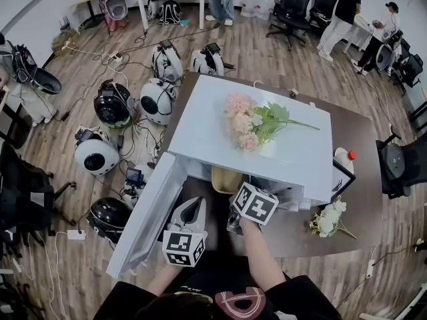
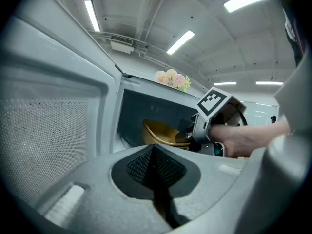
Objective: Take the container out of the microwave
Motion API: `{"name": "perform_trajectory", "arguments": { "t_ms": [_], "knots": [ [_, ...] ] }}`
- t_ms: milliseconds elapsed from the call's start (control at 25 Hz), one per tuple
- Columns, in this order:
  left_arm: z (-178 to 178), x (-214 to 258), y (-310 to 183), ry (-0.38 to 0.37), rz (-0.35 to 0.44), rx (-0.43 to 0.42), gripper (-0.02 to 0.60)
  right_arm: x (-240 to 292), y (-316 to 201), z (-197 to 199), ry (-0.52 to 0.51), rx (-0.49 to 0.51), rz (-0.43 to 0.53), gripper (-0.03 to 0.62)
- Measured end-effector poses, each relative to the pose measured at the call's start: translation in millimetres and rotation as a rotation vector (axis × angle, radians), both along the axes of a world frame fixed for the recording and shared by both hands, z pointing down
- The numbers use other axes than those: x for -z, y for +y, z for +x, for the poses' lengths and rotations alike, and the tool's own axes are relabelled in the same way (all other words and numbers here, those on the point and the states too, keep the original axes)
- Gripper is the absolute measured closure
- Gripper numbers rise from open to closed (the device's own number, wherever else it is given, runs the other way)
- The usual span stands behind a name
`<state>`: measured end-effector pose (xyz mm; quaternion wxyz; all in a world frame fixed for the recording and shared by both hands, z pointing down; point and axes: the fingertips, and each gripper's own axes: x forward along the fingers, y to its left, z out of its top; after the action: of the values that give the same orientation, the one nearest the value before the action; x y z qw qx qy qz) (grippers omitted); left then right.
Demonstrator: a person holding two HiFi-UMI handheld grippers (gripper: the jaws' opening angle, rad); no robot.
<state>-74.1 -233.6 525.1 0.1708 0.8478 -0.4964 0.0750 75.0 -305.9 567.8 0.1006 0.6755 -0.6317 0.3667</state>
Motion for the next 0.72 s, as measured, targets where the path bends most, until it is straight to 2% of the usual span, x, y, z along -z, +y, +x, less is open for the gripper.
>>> {"name": "perform_trajectory", "arguments": {
  "t_ms": [720],
  "knots": [
    [3,5,28,-0.026,-0.004,0.045,0.572,14,52,13,0.02,0.067,-0.019,0.566]
  ]
}}
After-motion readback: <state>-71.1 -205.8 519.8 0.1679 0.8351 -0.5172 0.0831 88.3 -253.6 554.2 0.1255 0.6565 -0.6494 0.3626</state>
